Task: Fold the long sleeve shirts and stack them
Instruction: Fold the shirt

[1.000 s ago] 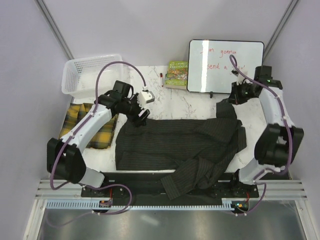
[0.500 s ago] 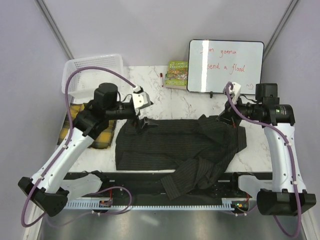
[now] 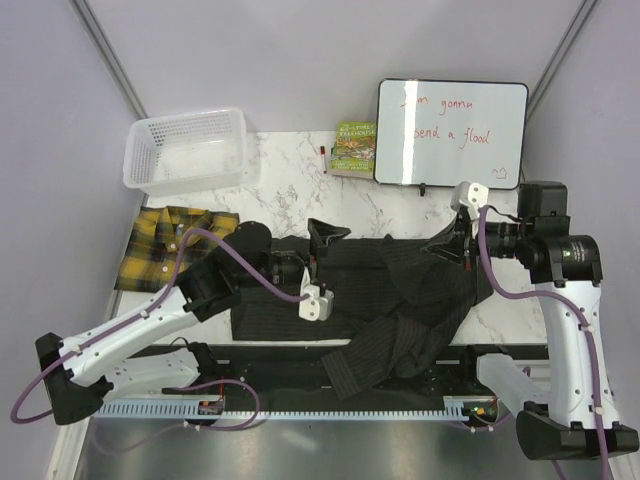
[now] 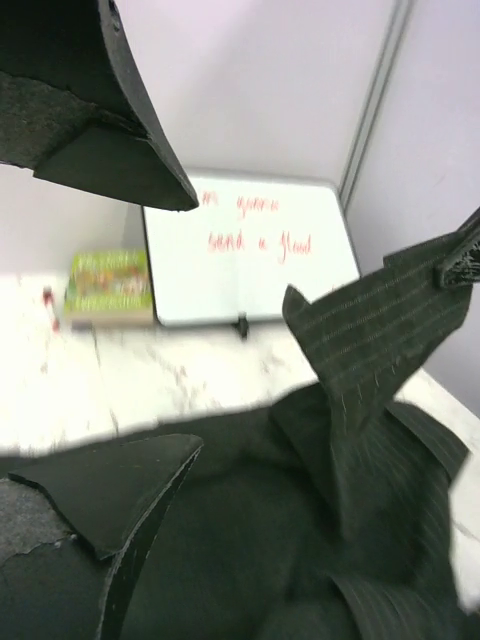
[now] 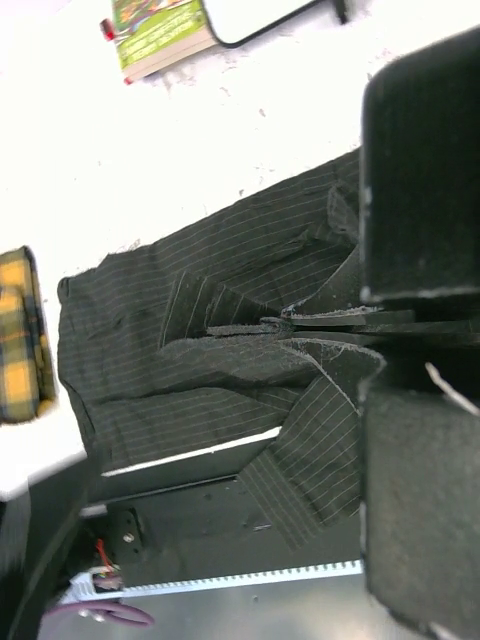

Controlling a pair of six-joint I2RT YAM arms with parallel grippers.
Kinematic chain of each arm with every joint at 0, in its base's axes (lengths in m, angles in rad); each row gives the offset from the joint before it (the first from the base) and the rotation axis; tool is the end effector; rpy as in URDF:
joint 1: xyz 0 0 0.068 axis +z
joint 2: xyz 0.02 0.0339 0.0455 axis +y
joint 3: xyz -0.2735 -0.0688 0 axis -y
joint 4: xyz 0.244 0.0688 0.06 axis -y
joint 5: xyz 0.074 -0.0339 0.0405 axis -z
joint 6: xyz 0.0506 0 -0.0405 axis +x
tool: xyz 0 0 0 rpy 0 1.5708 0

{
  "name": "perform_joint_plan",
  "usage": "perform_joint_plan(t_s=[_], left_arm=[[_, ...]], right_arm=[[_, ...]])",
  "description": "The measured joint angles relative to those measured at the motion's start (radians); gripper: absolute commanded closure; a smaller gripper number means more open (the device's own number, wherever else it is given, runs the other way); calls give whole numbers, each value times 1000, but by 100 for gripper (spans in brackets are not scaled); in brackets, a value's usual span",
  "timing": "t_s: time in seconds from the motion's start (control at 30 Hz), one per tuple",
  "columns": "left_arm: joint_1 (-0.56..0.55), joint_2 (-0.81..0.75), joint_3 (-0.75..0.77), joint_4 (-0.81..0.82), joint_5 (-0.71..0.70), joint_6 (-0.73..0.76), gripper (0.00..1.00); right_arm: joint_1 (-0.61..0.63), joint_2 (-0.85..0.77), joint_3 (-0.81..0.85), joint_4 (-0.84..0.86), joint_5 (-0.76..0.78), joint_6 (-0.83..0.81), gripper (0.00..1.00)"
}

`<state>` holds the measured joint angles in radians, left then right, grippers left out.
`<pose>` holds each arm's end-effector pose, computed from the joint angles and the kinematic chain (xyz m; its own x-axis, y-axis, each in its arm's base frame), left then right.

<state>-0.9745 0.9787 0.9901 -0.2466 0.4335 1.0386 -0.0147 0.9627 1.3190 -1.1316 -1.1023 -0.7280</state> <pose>0.1100 -0.2000 0.3753 0.7783 0.2458 -0.5778 0.6102 -0.0791 0.7883 0.1413 0.0431 0.4115 -0.1029 -0.2990 -0.9487 -0.9364 0.3509 -0.0090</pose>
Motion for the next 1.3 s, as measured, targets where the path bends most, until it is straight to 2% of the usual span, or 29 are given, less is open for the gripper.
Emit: perform_joint_plan(t_s=[0.17, 0.23, 0.47, 0.63, 0.8, 0.9, 0.93, 1.03, 1.13, 1.3], left_arm=[[0, 1, -169, 244, -29, 314, 1], [-4, 20, -216, 314, -32, 389, 1], [-20, 53, -314, 533, 29, 592, 1], [-58, 80, -354, 615, 98, 692, 1], [-103, 84, -359, 644, 159, 763, 10], [-125, 84, -365, 643, 203, 819, 22], [-129, 83, -371, 637, 214, 840, 32], [-133, 71, -391, 577, 246, 882, 43], [-134, 54, -395, 497, 256, 904, 38], [-138, 38, -395, 401, 233, 919, 48]], right_arm=[[55, -31, -44, -32, -39, -140, 98], [79, -33, -58, -33, -56, -160, 97], [176, 47, -83, -26, -77, -177, 96], [253, 95, -109, 13, -71, -147, 96], [330, 97, -153, 173, -59, -23, 94], [377, 110, -167, 251, -45, 37, 94], [390, 121, -167, 275, -43, 51, 94], [424, 160, -167, 320, -34, 80, 94], [453, 193, -167, 339, -14, 98, 94], [506, 203, -167, 351, 8, 109, 94]])
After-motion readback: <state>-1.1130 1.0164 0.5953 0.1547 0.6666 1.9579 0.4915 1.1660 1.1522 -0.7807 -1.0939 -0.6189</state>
